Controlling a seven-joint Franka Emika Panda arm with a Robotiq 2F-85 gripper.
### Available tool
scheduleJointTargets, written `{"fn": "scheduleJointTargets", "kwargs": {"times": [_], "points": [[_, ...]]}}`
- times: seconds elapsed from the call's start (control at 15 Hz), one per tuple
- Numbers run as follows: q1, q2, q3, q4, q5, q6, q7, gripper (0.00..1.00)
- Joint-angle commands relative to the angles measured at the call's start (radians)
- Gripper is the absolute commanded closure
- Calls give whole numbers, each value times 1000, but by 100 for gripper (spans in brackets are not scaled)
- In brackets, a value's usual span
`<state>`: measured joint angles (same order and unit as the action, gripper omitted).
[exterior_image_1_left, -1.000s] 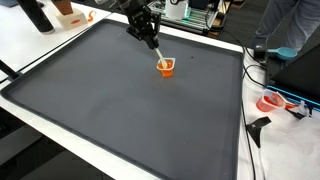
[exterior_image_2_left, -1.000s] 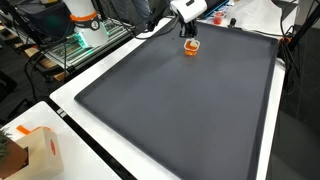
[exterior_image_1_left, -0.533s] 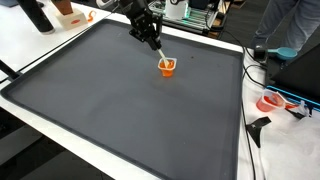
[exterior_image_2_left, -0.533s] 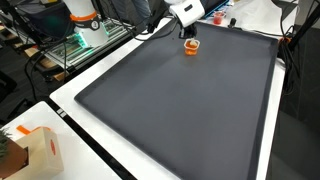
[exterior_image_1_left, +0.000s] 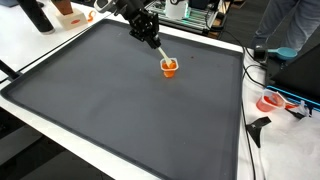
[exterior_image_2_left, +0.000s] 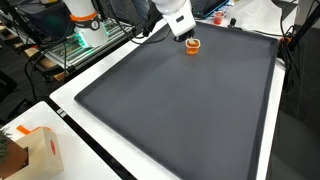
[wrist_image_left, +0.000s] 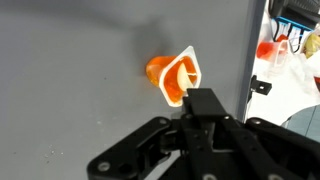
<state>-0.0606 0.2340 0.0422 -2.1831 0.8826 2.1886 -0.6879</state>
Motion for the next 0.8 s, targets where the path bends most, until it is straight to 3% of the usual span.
{"fn": "scheduleJointTargets", "kwargs": {"times": [0.0, 0.73], "points": [[-31, 34, -9, 9, 67, -68, -32, 97], [-54, 104, -22, 28, 221, -121, -127, 97]]}}
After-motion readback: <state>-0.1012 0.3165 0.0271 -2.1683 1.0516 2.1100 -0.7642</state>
